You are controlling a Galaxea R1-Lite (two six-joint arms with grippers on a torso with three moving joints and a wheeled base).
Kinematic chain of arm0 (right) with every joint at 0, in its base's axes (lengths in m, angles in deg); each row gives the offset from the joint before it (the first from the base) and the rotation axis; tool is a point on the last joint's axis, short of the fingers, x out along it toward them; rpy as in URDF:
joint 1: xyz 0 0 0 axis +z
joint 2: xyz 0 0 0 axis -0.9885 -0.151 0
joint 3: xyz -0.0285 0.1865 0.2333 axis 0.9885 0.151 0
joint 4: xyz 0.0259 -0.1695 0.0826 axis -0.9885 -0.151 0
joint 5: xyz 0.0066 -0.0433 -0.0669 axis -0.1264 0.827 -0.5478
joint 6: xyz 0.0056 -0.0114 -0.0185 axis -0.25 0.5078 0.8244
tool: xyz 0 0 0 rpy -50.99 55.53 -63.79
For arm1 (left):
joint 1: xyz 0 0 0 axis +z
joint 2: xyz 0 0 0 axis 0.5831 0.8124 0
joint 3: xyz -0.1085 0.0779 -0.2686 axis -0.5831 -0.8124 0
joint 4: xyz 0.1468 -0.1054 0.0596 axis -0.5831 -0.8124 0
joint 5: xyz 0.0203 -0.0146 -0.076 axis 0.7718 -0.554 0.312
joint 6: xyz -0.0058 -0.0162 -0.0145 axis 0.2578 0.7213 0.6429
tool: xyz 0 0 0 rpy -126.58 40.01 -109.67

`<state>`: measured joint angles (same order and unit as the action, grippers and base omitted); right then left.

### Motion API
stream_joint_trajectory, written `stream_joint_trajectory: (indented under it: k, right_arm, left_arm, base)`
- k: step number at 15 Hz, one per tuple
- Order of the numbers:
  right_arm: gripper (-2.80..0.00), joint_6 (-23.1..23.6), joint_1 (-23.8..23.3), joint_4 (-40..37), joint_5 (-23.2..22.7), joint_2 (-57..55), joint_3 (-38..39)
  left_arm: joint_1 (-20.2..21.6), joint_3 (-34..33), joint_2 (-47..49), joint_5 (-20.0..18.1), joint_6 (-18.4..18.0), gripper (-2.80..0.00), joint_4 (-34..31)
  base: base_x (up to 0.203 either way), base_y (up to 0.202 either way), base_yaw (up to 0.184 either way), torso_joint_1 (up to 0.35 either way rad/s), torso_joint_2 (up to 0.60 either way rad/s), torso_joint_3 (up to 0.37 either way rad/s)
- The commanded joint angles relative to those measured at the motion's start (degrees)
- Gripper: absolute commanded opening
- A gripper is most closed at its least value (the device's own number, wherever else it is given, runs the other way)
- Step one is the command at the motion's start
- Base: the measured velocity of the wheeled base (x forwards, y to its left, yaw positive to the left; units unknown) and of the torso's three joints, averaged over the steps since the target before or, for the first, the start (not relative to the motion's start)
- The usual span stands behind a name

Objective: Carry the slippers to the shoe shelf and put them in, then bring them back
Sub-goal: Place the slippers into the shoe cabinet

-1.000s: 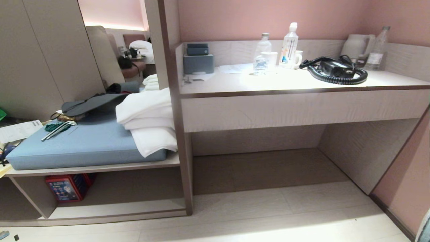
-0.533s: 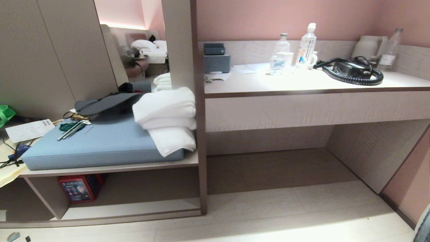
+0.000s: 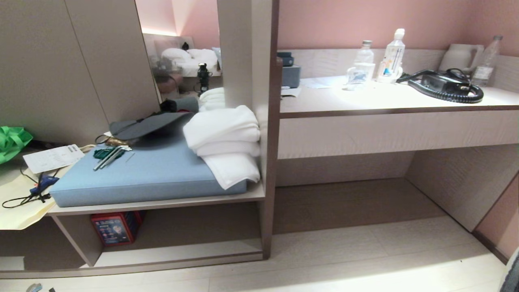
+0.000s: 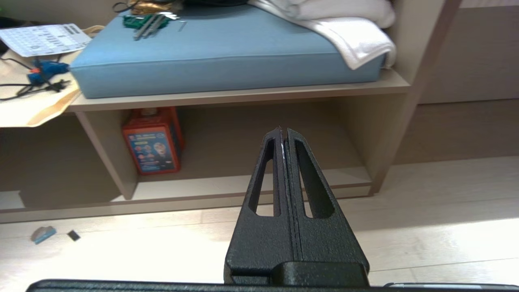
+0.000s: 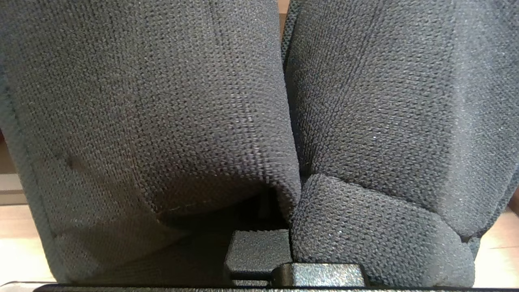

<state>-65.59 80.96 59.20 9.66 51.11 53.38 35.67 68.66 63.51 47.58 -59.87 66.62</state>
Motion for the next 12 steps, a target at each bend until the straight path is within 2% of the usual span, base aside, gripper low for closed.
stream_joint_trajectory:
  k: [1, 12]
  right_arm:
    - [-2.80, -0.08, 0.00, 0.01, -0.02, 0.01, 0.00]
    - [-2.80, -0.09, 0.00, 0.01, -0.02, 0.01, 0.00]
  left_arm:
    - [0.00, 0.00, 0.05, 0.02, -0.04, -2.80, 0.01]
    - [0.00, 0.00, 0.05, 0.02, -0.04, -2.80, 0.01]
  base:
    - [0.000, 0.194, -0.001, 0.004, 0.01, 0.002]
    - [0.000, 0.196, -0.003, 0.003, 0.00, 0.002]
